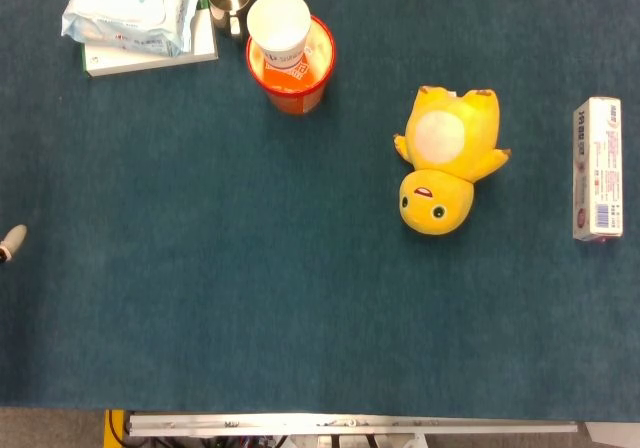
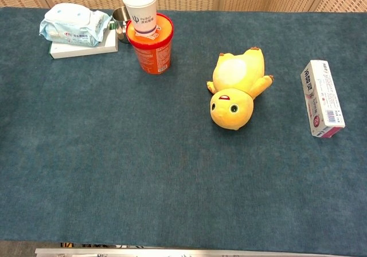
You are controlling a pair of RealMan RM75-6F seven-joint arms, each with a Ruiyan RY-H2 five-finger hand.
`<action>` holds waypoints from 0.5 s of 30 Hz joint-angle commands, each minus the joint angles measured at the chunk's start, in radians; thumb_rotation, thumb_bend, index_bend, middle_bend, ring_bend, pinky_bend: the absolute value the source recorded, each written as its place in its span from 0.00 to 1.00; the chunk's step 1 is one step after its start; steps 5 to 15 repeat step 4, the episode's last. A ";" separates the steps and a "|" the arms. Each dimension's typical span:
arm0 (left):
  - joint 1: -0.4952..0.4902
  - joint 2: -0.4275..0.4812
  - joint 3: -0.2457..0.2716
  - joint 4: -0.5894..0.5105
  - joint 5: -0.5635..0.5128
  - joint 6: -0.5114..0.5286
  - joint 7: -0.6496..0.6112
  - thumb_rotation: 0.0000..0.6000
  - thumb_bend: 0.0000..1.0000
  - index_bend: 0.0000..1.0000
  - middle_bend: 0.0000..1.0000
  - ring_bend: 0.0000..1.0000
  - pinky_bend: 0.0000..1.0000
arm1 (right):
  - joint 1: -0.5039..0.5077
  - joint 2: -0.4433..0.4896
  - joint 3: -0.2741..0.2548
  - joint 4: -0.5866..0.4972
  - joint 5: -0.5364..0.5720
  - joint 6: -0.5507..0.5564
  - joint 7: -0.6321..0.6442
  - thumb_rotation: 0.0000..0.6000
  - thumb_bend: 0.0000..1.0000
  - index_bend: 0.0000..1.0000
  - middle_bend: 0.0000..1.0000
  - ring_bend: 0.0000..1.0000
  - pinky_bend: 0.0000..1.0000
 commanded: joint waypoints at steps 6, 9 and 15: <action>-0.009 -0.004 0.003 -0.005 0.008 -0.007 0.009 1.00 0.15 0.08 0.04 0.01 0.03 | -0.010 -0.002 0.002 -0.006 -0.024 -0.012 0.005 0.97 0.00 0.15 0.17 0.00 0.00; -0.009 -0.004 0.003 -0.005 0.008 -0.007 0.009 1.00 0.15 0.08 0.04 0.01 0.03 | -0.010 -0.002 0.002 -0.006 -0.024 -0.012 0.005 0.97 0.00 0.15 0.17 0.00 0.00; -0.009 -0.004 0.003 -0.005 0.008 -0.007 0.009 1.00 0.15 0.08 0.04 0.01 0.03 | -0.010 -0.002 0.002 -0.006 -0.024 -0.012 0.005 0.97 0.00 0.15 0.17 0.00 0.00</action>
